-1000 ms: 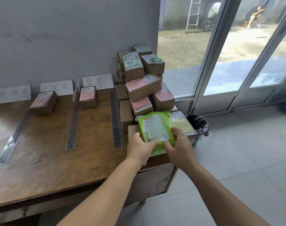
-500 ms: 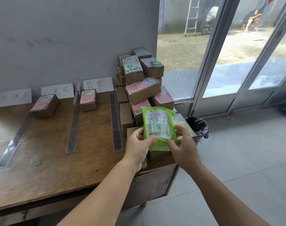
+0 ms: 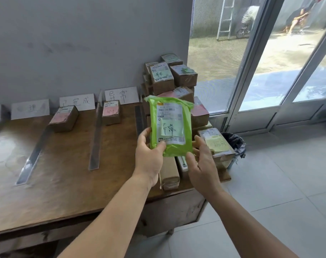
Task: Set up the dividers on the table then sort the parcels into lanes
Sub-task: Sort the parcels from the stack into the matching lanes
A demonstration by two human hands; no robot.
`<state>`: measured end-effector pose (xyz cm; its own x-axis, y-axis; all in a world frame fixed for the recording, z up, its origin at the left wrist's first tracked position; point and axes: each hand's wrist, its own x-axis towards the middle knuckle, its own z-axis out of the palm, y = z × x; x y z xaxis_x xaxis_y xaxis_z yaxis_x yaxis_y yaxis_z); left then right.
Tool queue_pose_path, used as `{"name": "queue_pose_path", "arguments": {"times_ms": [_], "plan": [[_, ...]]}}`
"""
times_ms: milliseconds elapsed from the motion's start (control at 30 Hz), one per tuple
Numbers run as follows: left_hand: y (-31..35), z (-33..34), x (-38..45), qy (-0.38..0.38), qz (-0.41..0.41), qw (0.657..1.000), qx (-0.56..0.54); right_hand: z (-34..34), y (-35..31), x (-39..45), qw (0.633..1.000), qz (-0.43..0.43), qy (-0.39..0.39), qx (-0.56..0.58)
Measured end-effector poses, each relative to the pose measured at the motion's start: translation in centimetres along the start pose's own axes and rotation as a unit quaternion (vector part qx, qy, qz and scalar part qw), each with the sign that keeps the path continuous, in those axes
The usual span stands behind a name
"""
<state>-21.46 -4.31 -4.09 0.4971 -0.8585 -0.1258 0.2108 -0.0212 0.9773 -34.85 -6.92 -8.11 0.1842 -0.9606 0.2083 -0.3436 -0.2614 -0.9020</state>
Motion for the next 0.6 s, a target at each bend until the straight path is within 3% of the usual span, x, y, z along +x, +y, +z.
{"name": "queue_pose_path", "arguments": {"times_ms": [133, 267, 600], "plan": [[1.4, -3.1, -0.3, 0.01, 0.033, 0.999, -0.017, 3.0, 0.4, -1.9, 0.981, 0.031, -0.088, -0.17], [1.5, -6.0, -1.1, 0.012, 0.031, 0.999, -0.014, 6.2, 1.0, -3.2, 0.954, 0.093, -0.139, -0.248], [0.8, -10.8, -2.5, -0.004, -0.014, 1.0, -0.013, 9.8, 0.5, -3.4, 0.94, 0.158, -0.05, -0.299]]}}
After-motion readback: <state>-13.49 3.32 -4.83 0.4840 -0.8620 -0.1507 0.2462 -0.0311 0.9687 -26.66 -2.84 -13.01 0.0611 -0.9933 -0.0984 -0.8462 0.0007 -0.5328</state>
